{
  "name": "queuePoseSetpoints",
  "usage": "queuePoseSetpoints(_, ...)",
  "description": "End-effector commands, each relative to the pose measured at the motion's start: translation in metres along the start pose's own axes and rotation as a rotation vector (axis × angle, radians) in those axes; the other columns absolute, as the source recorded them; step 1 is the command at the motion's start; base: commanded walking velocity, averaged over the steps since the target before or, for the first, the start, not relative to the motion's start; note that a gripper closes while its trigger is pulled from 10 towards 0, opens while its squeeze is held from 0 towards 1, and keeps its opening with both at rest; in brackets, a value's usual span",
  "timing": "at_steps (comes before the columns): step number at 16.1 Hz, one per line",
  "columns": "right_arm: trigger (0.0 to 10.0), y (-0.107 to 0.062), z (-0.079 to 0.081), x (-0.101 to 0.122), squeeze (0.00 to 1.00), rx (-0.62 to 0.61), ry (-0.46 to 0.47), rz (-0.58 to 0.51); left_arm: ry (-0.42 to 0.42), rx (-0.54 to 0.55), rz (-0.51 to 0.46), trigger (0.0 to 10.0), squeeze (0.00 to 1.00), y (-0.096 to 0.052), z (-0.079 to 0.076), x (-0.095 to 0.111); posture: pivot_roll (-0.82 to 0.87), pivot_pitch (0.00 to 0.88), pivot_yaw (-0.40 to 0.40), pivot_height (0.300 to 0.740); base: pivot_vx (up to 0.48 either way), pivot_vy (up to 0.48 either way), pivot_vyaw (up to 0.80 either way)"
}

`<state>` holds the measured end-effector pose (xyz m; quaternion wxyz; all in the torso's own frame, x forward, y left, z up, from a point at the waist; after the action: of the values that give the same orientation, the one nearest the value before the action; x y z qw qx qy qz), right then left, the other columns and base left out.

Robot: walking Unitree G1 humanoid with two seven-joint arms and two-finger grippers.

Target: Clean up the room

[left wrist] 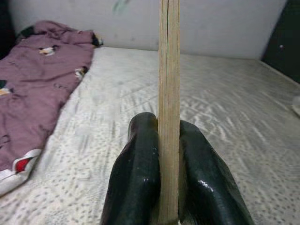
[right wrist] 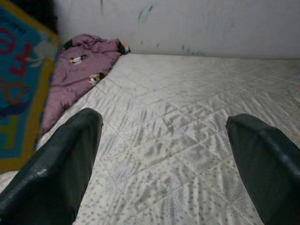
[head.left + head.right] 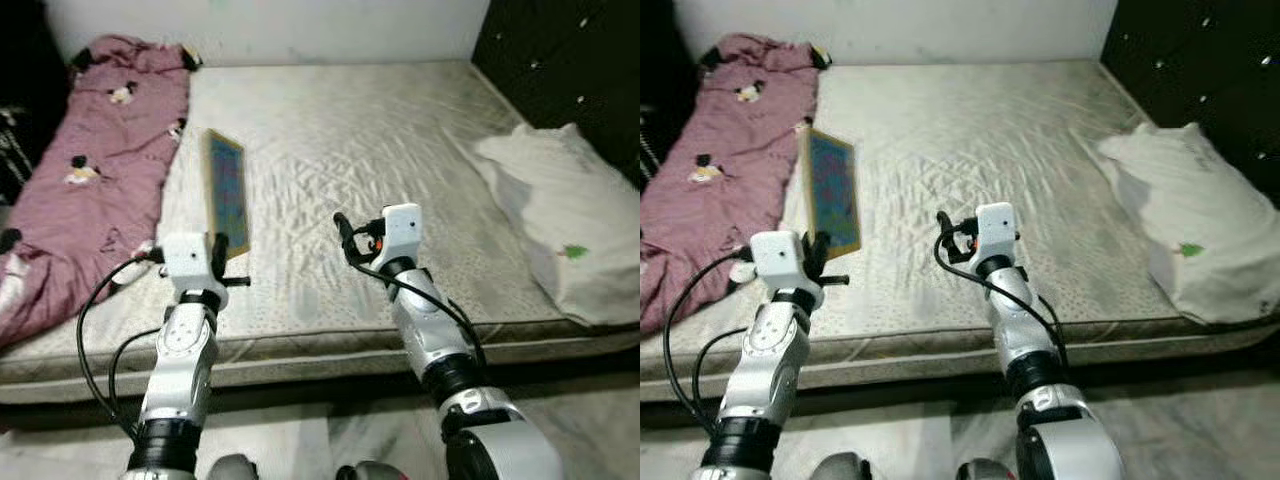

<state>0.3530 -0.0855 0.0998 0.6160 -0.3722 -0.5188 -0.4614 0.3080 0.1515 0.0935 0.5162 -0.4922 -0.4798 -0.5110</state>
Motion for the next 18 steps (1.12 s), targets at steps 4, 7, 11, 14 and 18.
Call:
queuePoseSetpoints(4,10.0,0.003,0.003,0.004,0.0,0.016,-0.001,-0.011,0.039,0.06,-0.042,10.0,0.0,0.003,0.015,0.005,0.08,0.0,-0.009,0.74,0.0,0.0,0.0)
queuePoseSetpoints(7,10.0,0.003,0.002,0.002,0.0,0.016,0.005,0.004,0.042,0.068,-0.033,10.0,0.0,0.002,0.016,0.003,0.09,0.0,-0.02,0.74,0.0,0.0,-0.53)
queuePoseSetpoints(11,10.0,0.004,0.003,0.002,0.0,0.03,-0.009,0.007,0.044,0.058,-0.039,10.0,0.0,0.001,0.011,0.003,0.09,0.0,-0.03,0.74,0.0,0.0,-0.4)
queuePoseSetpoints(14,10.0,0.004,0.003,0.003,0.0,0.038,-0.02,0.01,0.024,0.055,-0.045,10.0,0.0,0.002,0.01,0.003,0.08,0.0,-0.033,0.74,0.0,0.0,0.0)
queuePoseSetpoints(18,10.0,0.005,0.003,0.003,0.0,0.042,-0.027,0.014,0.007,0.065,-0.058,10.0,0.0,0.002,0.01,0.005,0.08,0.0,-0.042,0.74,0.0,0.0,0.0)
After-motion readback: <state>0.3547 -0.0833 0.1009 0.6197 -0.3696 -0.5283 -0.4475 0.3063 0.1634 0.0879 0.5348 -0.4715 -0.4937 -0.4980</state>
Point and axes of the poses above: a point about 5 cm out from each wrist's last joint towards the gripper, its own y axis pointing out of the wrist towards the gripper, its own x axis along the axis of the wrist's last joint, z = x × y, the point moved 1 cm from there along y, pointing out of the wrist towards the gripper, and after that the axes turned 8 degrees about y, right-handed, at the moved point
